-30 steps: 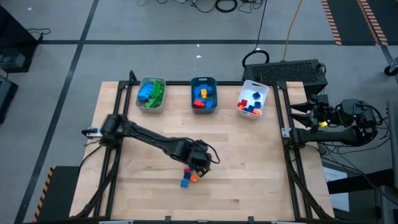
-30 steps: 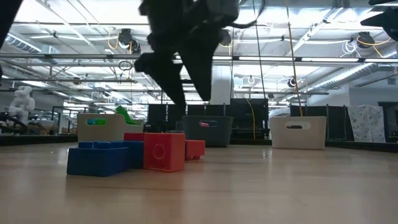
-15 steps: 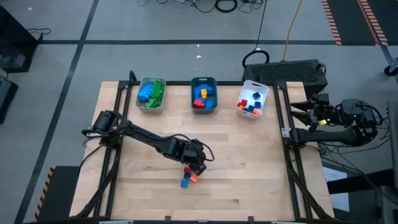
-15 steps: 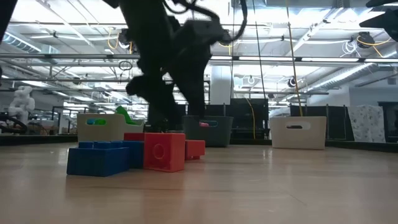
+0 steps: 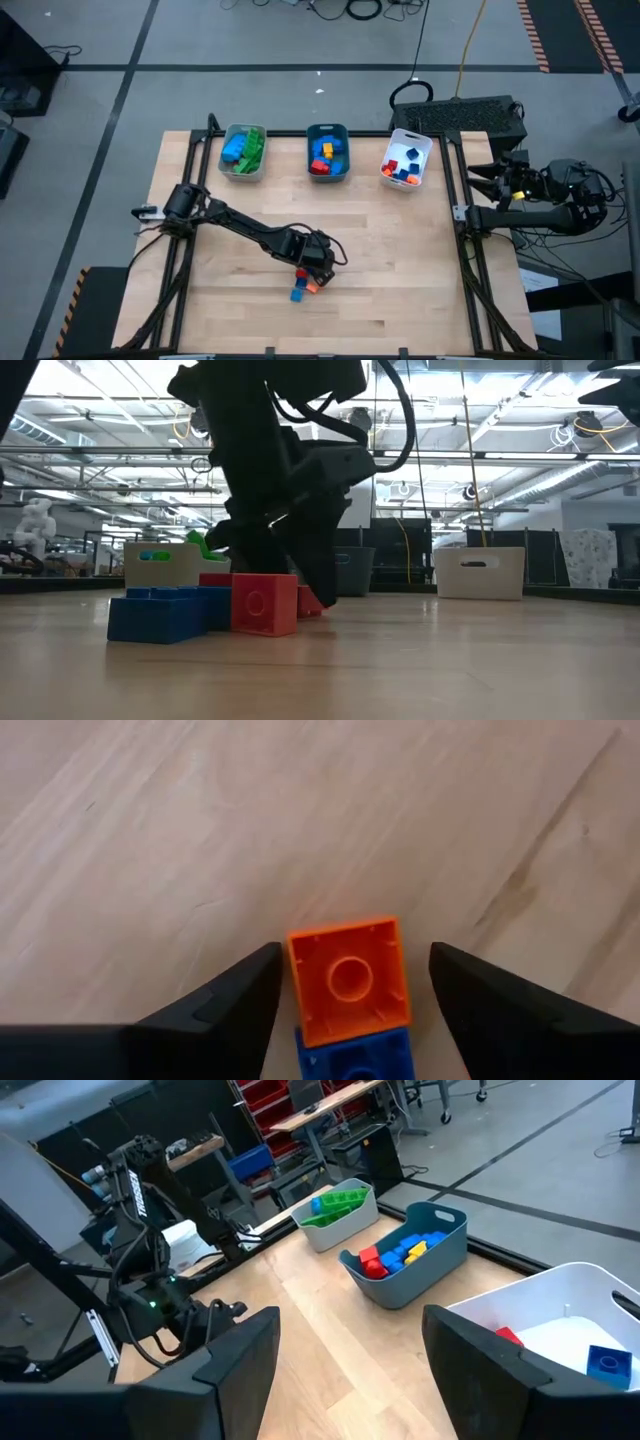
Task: Sort blocks by size
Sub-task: Put the small orange 4 stud game piece into the white bin
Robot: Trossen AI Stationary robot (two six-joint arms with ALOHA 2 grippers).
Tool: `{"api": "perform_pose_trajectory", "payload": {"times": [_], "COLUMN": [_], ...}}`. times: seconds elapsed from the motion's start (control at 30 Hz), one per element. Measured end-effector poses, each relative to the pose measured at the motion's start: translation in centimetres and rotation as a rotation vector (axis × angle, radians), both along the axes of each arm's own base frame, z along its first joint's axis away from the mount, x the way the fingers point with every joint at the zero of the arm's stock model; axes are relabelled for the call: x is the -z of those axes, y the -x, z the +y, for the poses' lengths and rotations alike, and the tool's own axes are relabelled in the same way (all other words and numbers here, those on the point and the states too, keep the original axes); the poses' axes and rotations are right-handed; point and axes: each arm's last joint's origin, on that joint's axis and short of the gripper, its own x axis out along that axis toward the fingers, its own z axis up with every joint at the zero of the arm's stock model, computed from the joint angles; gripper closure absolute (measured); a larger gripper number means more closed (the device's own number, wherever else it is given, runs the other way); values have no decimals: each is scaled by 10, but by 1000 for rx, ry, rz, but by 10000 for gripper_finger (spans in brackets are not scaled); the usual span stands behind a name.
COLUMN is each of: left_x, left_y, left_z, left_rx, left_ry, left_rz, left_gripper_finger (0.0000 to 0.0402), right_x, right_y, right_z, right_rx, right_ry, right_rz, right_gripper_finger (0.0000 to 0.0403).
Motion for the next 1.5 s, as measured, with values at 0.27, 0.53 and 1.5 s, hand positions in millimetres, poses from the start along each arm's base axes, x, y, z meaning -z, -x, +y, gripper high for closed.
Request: {"api": "perform_pose_trajectory", "payload": {"times": [0.27,0.53,1.5], "left_x": [1,-15,-89], "left_y": [0,-13,-168], "left_z": [2,15,230], "left_rx": [-12,-6,-171], "left_ry": [-2,-7,-362], "left_rz": [12,-31,-769], "left_gripper_finger": [263,263,263], "right_x": [0,0,0], "right_y": [0,0,0], "right_z": [0,0,0], "right_rx": [0,-1,-3], "right_ry": [-12,-12,-2], "right_rz": [-4,-4,0], "right_gripper_finger": [165,165,165]}}
